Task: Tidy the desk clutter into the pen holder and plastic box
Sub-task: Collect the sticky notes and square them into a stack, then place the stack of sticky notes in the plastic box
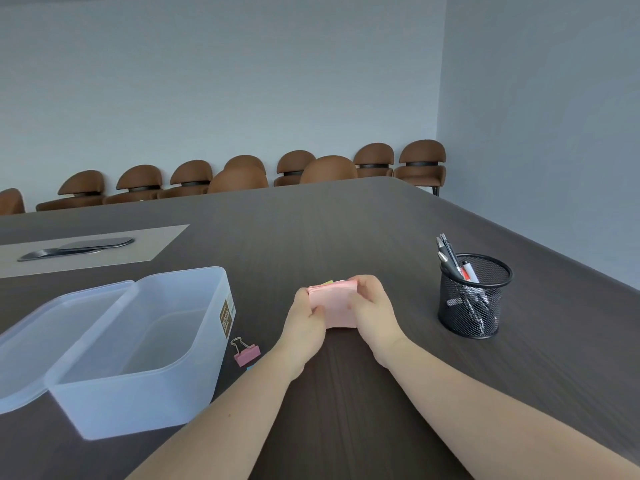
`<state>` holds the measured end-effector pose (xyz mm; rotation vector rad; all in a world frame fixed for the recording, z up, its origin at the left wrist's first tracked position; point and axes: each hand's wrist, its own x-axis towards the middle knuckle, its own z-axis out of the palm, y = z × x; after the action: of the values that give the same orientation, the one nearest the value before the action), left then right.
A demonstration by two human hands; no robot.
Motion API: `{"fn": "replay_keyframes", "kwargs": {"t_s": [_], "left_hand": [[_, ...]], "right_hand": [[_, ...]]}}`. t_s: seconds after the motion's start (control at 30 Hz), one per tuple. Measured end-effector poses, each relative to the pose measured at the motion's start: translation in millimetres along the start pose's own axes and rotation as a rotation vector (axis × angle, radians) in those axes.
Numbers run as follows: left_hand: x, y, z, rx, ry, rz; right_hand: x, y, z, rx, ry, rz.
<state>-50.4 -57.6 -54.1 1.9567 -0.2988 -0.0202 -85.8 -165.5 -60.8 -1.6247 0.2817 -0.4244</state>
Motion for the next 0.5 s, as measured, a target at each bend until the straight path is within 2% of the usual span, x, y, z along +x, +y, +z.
{"fn": "replay_keyframes", "kwargs": {"t_s": [0.17,0.3,0.5], "left_hand": [[-4.4,-4.5,-10.7,0.019,0.050,0.040],[-3.8,-9.0,-19.2,-0.075,0.147,-0.053],[-9.5,-0.8,-30.0,0.101,0.122,0.051]], "right_hand": [[-3.2,-0.3,-5.6,-0.224,0.014,-0.044],[-1.8,-0.5,-7.5,-0.306,0.022,-0.020],[-7.7,-10.6,-4.1,-0.417,-0.030,-0.088]]}}
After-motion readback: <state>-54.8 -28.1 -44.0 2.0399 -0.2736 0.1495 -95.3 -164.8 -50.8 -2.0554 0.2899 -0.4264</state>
